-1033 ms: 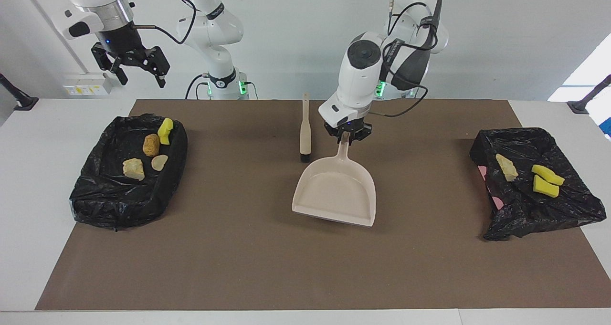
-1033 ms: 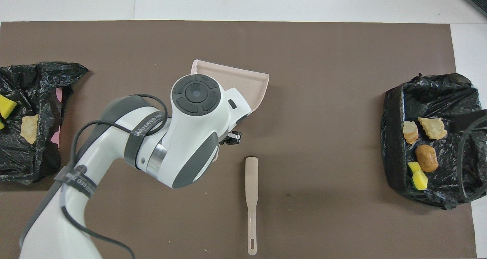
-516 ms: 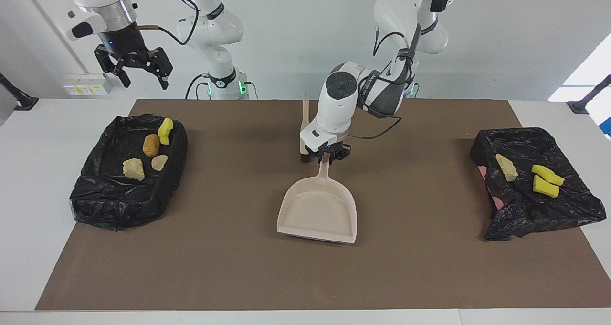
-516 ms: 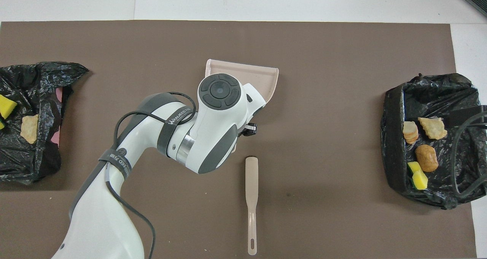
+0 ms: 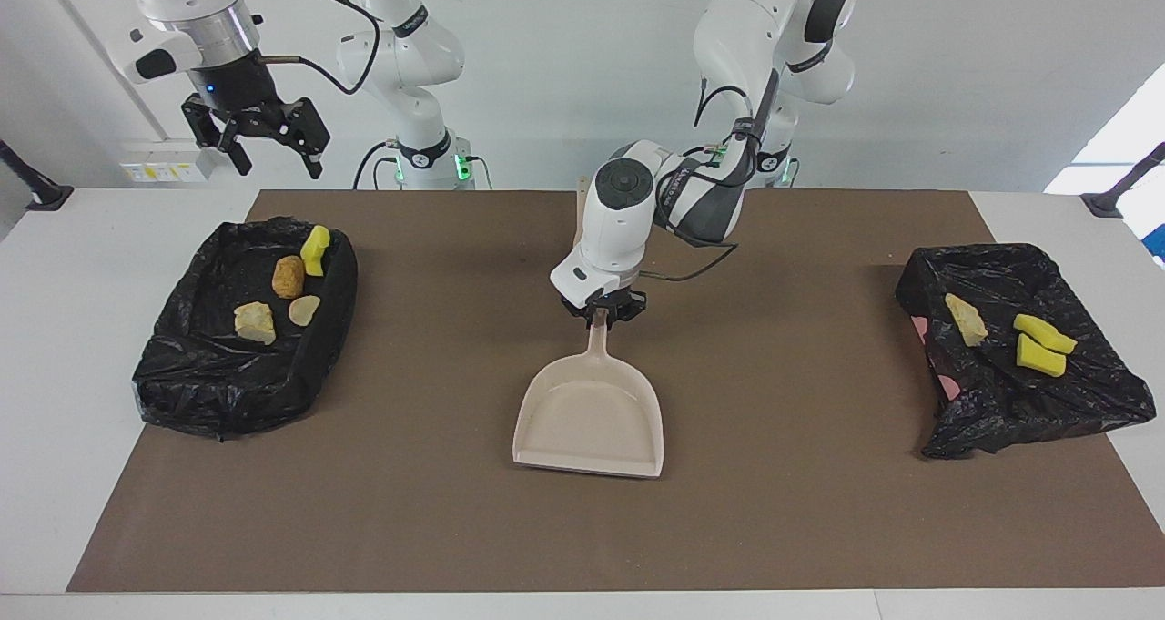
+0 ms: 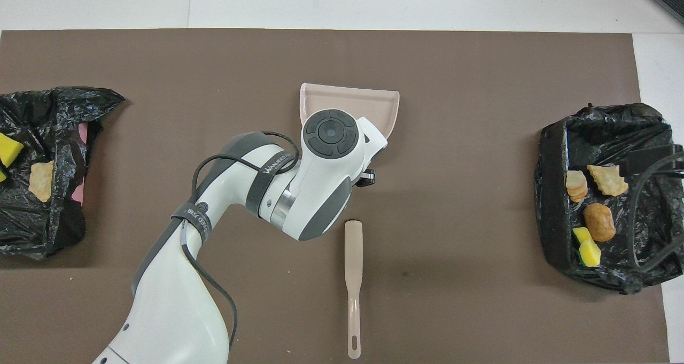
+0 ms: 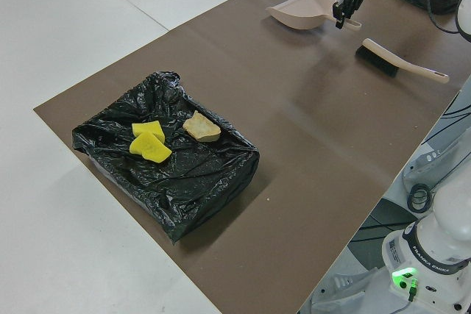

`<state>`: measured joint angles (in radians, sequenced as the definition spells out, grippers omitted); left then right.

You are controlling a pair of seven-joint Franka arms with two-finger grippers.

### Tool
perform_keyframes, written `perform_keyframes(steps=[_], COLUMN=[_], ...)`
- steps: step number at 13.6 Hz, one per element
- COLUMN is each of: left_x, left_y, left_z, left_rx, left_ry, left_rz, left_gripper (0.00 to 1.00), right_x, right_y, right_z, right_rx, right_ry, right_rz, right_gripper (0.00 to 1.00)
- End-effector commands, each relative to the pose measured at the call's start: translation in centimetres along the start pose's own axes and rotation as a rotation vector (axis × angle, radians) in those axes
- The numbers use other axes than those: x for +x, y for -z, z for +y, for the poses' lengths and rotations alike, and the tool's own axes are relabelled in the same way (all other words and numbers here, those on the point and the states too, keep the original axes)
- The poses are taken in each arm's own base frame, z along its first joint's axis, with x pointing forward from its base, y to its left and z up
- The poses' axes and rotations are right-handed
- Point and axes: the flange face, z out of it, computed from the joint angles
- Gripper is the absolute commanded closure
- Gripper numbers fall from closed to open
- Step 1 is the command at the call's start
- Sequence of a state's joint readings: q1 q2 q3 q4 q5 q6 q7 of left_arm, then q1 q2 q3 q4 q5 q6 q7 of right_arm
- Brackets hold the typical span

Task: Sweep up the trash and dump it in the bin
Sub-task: 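Return the dustpan to the table center with the left gripper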

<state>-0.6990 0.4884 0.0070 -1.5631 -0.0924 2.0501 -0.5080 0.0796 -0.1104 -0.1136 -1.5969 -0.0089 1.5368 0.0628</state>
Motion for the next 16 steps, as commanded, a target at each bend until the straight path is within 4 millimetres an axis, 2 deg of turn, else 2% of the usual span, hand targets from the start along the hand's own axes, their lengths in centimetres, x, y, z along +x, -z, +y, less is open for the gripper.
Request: perform_keyframes(steps=[1, 2, 3, 5, 8, 10, 12, 16], left_x=[-0.5, -0.3, -0.1, 0.2, 1.5, 2.1, 2.8, 3.2], left_y=[0.3, 0.3, 0.4, 2.7, 6.9, 8.7, 11.0, 16.5], left_z=[-0.5, -0.7, -1.1, -2.5, -6.6, -8.5, -12.1, -21.6], left_rx=[-0.005, -0.005, -0.004, -0.007, -0.016, -0.005, 0.002, -0.001], left_ry=[0.019, 0.026, 0.033, 0.049, 0.093, 0.112, 0.113, 0.056], left_rz=[0.014, 0.011, 0.010, 0.021, 0.048, 0.057, 0.070, 0.076], left_gripper=[0.65, 0.42, 0.00, 0.00, 0.00, 0.00, 0.00, 0.00], right_x=[-0.3, -0.3, -0.3, -0.3, -0.3, -0.3, -0.3, -0.3], right_y=[0.2, 0.3, 0.2, 0.2, 0.3, 0.2, 0.3, 0.2], right_z=[-0.4, -0.5, -0.5, -0.4, -0.5, -0.5, -0.5, -0.5], right_rx=[0.025, 0.027, 0.026, 0.027, 0.027, 0.026, 0.027, 0.026], right_ry=[-0.007, -0.005, -0.005, -0.008, -0.005, -0.007, -0.005, -0.007], right_rz=[0.017, 0.017, 0.015, 0.015, 0.017, 0.015, 0.017, 0.015], right_gripper=[0.00, 0.00, 0.00, 0.00, 0.00, 0.00, 0.00, 0.00])
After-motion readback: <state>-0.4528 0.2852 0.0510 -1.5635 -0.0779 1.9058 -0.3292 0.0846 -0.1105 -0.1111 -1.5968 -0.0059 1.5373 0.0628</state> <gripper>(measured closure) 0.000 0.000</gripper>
